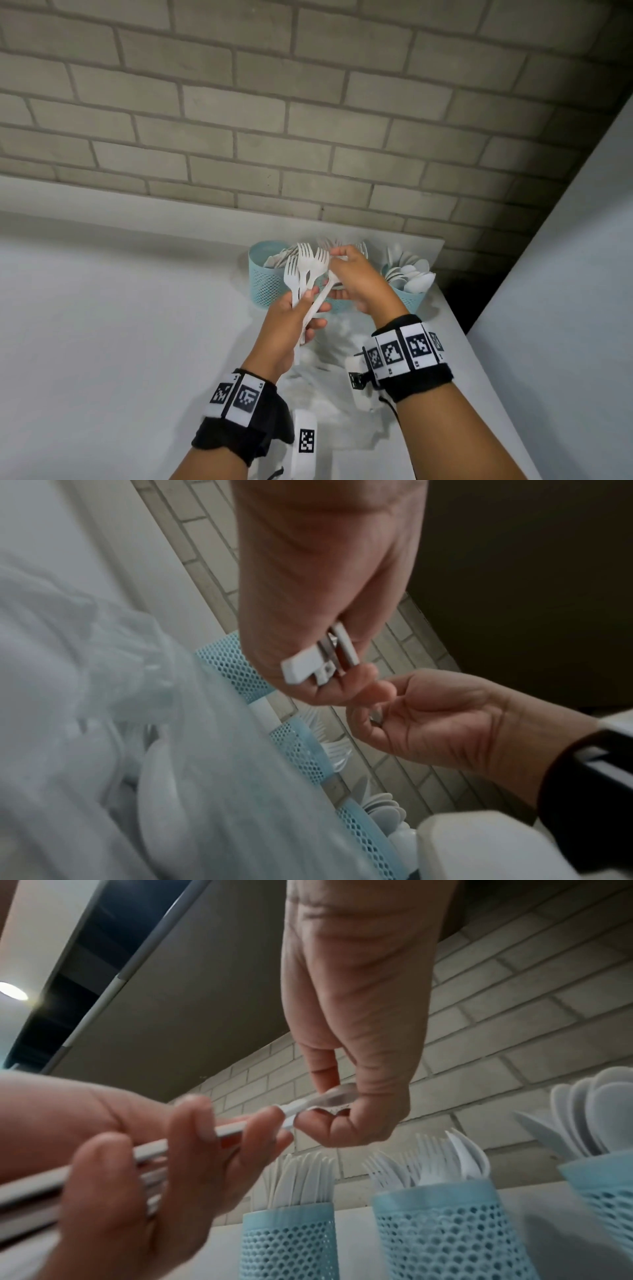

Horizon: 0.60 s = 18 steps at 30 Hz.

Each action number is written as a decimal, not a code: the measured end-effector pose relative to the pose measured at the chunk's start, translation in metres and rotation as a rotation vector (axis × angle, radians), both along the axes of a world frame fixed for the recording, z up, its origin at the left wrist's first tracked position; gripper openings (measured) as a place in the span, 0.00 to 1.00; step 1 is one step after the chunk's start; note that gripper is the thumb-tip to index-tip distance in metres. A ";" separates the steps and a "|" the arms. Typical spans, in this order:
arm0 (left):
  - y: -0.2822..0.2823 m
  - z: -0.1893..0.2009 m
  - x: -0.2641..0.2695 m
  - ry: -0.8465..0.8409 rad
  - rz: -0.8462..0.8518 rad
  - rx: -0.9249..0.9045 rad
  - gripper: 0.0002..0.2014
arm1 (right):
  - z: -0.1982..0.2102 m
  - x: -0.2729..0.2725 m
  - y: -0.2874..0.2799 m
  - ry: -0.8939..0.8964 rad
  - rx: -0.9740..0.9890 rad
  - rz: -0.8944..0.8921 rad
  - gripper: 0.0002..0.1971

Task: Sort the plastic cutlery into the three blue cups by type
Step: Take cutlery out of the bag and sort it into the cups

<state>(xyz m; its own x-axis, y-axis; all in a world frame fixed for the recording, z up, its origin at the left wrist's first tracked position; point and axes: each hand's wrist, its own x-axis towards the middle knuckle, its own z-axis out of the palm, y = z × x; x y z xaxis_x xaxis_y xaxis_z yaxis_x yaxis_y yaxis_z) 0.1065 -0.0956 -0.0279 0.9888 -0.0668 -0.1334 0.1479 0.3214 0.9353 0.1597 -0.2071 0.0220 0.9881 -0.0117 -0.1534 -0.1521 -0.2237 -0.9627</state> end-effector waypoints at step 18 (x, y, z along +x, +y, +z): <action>-0.014 -0.003 0.008 0.056 -0.072 -0.007 0.10 | 0.015 0.022 -0.095 -0.875 -0.040 -0.802 0.14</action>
<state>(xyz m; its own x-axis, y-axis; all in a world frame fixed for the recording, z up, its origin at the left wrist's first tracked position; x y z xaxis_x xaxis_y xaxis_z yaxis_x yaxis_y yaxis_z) 0.1148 -0.1097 -0.0314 0.9723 -0.1386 -0.1880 0.2233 0.3149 0.9225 0.1820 -0.3018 0.0374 0.4652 -0.6645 0.5848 0.4432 -0.3971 -0.8037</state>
